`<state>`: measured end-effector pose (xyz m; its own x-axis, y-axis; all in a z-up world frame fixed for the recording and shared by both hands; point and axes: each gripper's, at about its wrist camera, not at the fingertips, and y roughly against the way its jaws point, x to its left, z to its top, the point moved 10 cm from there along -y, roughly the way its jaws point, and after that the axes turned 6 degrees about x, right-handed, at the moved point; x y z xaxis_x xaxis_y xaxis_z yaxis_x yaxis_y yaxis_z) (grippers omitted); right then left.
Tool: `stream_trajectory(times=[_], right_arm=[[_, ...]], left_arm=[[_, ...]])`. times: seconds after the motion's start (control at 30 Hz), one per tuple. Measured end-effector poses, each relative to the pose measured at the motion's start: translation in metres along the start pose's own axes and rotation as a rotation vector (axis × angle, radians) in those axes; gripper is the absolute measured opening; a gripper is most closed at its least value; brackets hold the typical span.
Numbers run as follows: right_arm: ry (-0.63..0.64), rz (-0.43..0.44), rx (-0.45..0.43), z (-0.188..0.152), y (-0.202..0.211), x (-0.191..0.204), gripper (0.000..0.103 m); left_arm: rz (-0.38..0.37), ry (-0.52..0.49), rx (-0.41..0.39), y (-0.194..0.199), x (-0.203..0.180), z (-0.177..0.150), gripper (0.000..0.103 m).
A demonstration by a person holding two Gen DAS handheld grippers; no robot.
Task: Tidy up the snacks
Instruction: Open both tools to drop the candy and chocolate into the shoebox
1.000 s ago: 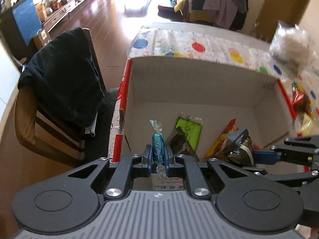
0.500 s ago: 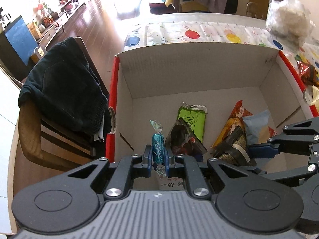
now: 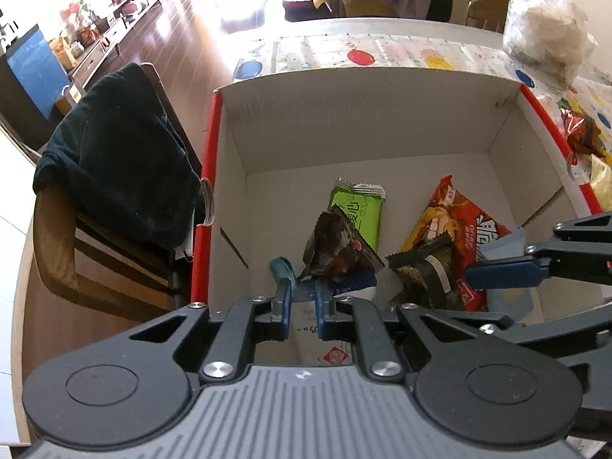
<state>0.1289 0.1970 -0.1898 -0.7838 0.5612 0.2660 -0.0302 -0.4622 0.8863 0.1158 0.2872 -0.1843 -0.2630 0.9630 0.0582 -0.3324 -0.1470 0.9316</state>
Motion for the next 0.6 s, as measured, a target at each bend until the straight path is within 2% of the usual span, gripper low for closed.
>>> stream_trajectory(times=[0.33,0.43,0.47,0.53,0.6], right_arm=[[-0.005,0.013,-0.097,0.001,0.045,0.004,0.045],[-0.005,0.014,-0.125,0.000,0.058,0.004,0.047],[-0.007,0.015,-0.136,0.000,0.063,0.003,0.049],[-0.010,0.007,-0.162,-0.003,0.075,0.000,0.062],[-0.011,-0.007,-0.194,-0.005,0.086,-0.003,0.067]], left_arm=[[-0.052,0.029,-0.071,0.034,-0.006,0.001,0.018],[-0.077,0.031,-0.093,0.044,-0.010,0.003,0.026],[-0.082,0.030,-0.103,0.048,-0.012,0.004,0.029],[-0.091,0.016,-0.126,0.055,-0.018,0.007,0.031],[-0.097,0.003,-0.144,0.061,-0.024,0.009,0.031]])
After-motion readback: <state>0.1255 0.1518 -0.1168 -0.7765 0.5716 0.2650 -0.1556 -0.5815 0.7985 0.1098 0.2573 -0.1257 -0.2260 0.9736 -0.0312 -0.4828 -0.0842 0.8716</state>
